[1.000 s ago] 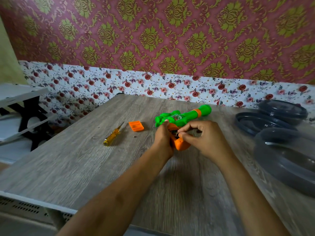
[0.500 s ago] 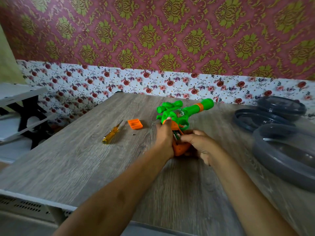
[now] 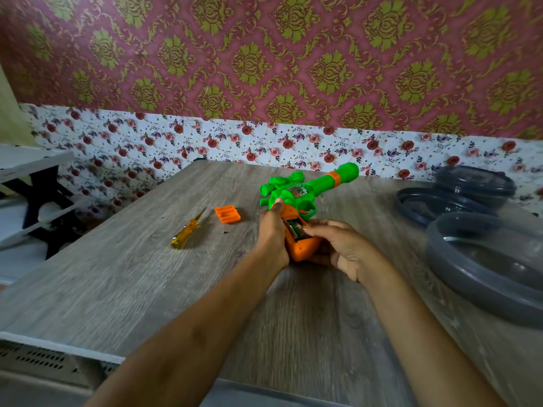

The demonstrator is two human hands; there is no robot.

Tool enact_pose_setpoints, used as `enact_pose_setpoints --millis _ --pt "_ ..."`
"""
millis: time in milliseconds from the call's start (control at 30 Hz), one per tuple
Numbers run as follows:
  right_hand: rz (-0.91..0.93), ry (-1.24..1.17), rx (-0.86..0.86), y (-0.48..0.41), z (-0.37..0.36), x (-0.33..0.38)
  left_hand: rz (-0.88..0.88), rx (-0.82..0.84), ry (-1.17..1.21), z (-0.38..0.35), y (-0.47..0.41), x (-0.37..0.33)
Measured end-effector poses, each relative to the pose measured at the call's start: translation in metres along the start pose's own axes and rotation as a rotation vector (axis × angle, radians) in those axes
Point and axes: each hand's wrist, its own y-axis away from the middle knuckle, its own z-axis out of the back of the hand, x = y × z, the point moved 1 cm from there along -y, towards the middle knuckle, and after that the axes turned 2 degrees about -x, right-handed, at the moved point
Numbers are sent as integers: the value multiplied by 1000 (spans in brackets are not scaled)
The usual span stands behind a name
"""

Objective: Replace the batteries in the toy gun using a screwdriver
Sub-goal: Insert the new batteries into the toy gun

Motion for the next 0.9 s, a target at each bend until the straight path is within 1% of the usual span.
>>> enact_pose_setpoints --millis 67,133,200,267,367,433,500,567,600,633,700,733,800,900 --pt "-5 22 -49 -1 1 0 -1 -2 -23 0 1 1" --pt "-21 31 -58 -4 3 -1 -2 -5 -50 1 0 0" --pt "-29 31 -31 -6 6 0 -27 4 -74 0 2 -2" --pt "-21 33 7 -6 8 1 -89 28 -111 0 5 -5" --pt "19 47 66 -6 10 1 -136 82 -166 2 6 -9" --pt "48 46 68 -6 10 0 -167 125 -251 3 5 -14" --pt "56 20 55 -6 9 -1 -229 108 -408 4 8 -23" --pt "34 -27 40 -6 9 -1 -319 42 -576 9 10 -33" --pt "20 -39 33 -6 8 -2 -396 -21 -694 15 7 -38" --pt "12 -45 29 -6 7 -3 -496 -115 -861 22 4 -43" --pt "1 -41 12 -7 7 -5 -674 -367 -1211 39 -3 -52" --pt "-3 -44 3 -7 7 -6 -727 -471 -1318 46 -5 -56" --pt "-8 -69 -4 -7 9 -6 -734 -555 -1445 56 -9 -60" --pt "-14 -111 -5 -8 11 -7 -626 -508 -1642 65 -15 -58"
